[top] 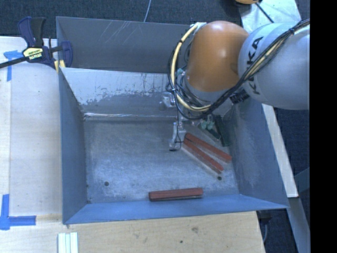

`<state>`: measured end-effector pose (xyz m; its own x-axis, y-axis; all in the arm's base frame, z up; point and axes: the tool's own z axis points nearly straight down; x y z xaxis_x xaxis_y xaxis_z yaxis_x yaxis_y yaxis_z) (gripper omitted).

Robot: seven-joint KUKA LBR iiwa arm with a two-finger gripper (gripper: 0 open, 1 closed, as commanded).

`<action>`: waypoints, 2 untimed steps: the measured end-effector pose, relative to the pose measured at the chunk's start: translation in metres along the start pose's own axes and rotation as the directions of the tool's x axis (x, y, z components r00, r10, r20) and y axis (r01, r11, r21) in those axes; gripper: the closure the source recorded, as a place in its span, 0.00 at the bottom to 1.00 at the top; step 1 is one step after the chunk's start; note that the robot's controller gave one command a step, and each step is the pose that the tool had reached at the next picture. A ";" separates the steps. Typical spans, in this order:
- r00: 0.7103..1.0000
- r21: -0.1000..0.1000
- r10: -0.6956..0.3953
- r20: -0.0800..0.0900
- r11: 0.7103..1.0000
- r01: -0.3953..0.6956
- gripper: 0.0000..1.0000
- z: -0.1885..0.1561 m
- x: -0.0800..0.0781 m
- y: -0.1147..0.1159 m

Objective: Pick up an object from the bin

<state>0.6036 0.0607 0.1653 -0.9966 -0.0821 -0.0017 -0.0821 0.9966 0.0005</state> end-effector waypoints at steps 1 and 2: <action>1.000 -0.001 -0.005 0.004 1.000 0.005 0.00 0.063 0.003 -0.023; 1.000 0.001 -0.024 -0.001 1.000 0.024 0.00 0.068 0.017 -0.074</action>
Offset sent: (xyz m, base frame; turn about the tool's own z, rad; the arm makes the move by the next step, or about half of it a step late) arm -0.0120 -0.0750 -0.0686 -0.0257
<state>0.5926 -0.0145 0.0969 -0.9943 -0.1062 -0.0007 -0.1062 0.9943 -0.0005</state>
